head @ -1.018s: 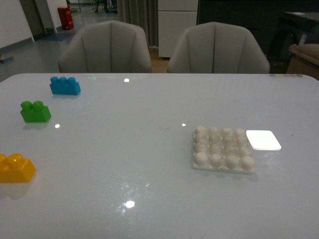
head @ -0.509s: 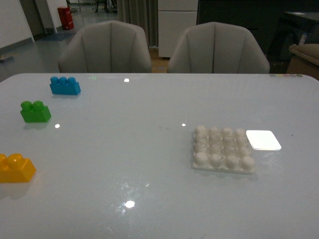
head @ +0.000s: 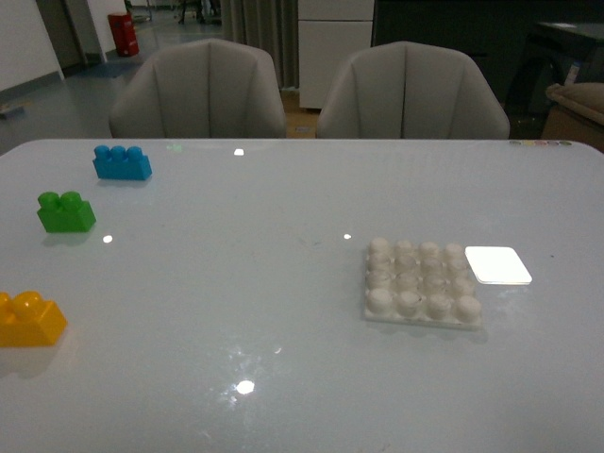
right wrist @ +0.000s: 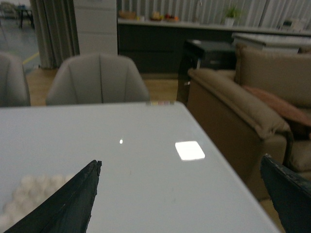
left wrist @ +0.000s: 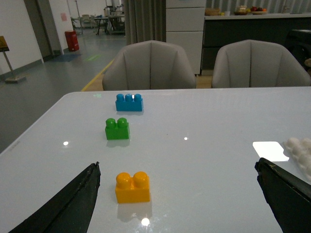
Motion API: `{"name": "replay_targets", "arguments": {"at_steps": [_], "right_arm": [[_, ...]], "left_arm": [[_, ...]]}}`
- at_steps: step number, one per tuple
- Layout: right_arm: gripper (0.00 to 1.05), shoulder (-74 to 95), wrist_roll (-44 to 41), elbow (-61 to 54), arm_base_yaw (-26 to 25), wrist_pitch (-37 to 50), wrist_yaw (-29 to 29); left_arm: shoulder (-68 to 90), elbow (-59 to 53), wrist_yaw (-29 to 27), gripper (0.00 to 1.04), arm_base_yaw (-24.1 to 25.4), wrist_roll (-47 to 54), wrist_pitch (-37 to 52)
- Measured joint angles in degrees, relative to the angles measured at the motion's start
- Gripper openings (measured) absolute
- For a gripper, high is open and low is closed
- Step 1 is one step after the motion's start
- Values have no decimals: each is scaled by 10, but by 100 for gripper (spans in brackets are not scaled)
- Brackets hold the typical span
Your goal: Insert yellow block into base center
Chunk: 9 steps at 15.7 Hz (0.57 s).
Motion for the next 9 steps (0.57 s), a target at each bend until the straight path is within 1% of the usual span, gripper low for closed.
{"name": "replay_targets", "arguments": {"at_steps": [1,3,4,5,8,9], "right_arm": [[98,83,-8,56,-13,71,-17],[98,256,-15,157,1,161,-33],[98,353,-10,220,7,155,-34],[98,435,5,276,13,129,-38],[98,674,44,442,46,26,-42],[98,740,50,478,60,0,-47]], "left_arm": [[0,0,0,98,0,0,0],[0,0,0,98,0,0,0],[0,0,0,98,0,0,0],[0,0,0,98,0,0,0],[0,0,0,98,0,0,0],[0,0,0,98,0,0,0]]}}
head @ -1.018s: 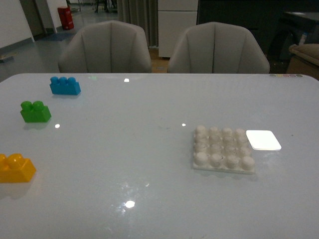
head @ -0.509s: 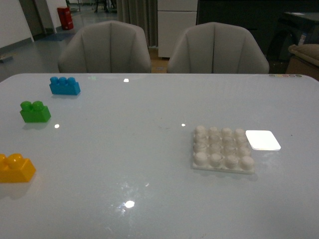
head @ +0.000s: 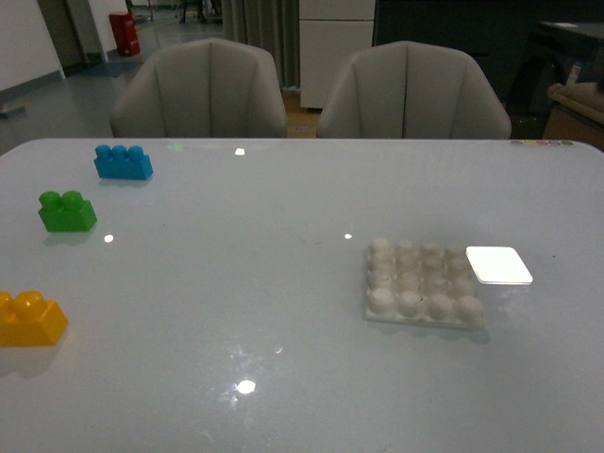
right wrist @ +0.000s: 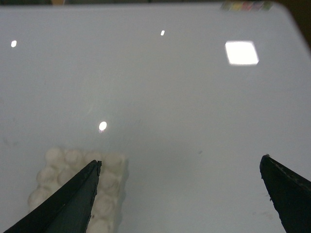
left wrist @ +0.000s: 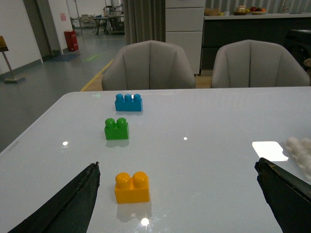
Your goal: Insert yellow block into base center
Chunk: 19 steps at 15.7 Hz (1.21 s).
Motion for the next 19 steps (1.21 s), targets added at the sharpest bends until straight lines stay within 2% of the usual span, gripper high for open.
{"name": "replay_targets", "arguments": {"at_steps": [3,6,12,19], "right_arm": [[98,132,28,31,42,-68,-19],[98,202,71,64,71,-90,-34],[98,302,148,138,83,-114,-35],[98,347,160,187,86,-129,-38]], "left_arm": [[0,0,0,98,0,0,0],[0,0,0,98,0,0,0],[0,0,0,98,0,0,0],[0,0,0,98,0,0,0]]}}
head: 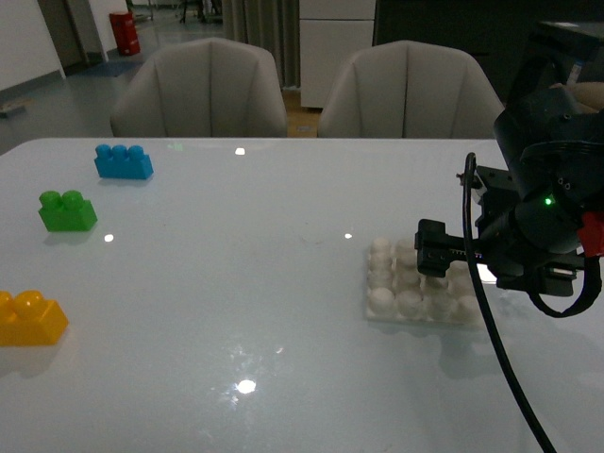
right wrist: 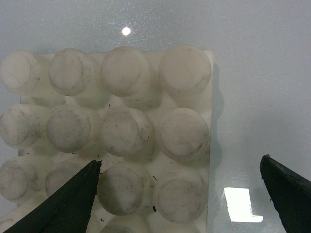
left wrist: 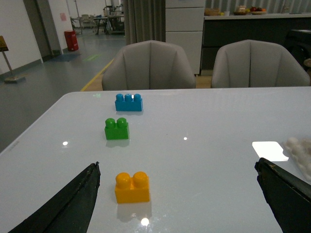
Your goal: Insert yellow block into base center
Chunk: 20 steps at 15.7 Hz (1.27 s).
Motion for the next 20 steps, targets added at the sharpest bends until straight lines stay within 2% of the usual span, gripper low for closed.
{"name": "replay_targets", "arguments": {"at_steps": [8,20], "right_arm": [[98,11,26,-2,31,3,-4],[98,74,67,124,137,-47,-35]], "left_arm": [[0,0,0,98,0,0,0],[0,0,0,98,0,0,0]]}}
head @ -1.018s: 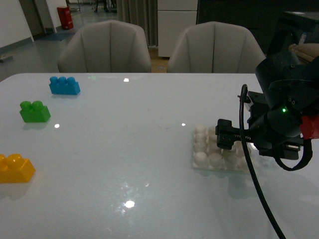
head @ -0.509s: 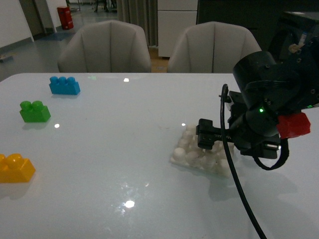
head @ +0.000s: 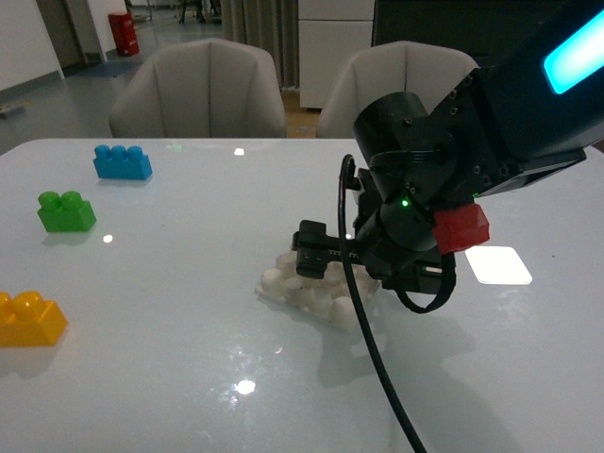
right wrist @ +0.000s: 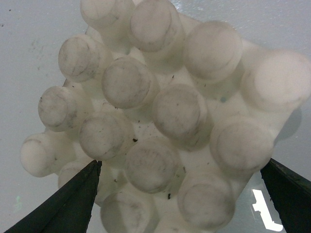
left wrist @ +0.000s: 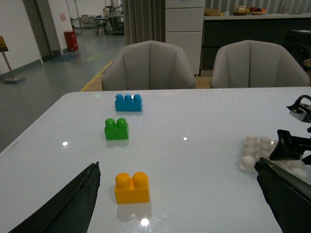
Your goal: Insert yellow block into base center
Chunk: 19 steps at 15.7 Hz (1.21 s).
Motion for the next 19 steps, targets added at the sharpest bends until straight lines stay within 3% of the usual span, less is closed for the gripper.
{"name": "replay_targets", "arguments": {"at_steps": [8,13,18,19], "right_arm": [[98,-29,6,-21,-4,13,-16],[98,-196,33,-131,-90,81,-20],[98,-470,49,-349,-179,199,37],[94,-550,19,-412,-189,280,58]], "left_arm": [[0,0,0,98,0,0,0],[0,0,0,98,0,0,0],[0,0,0,98,0,0,0],[0,0,0,98,0,0,0]]}}
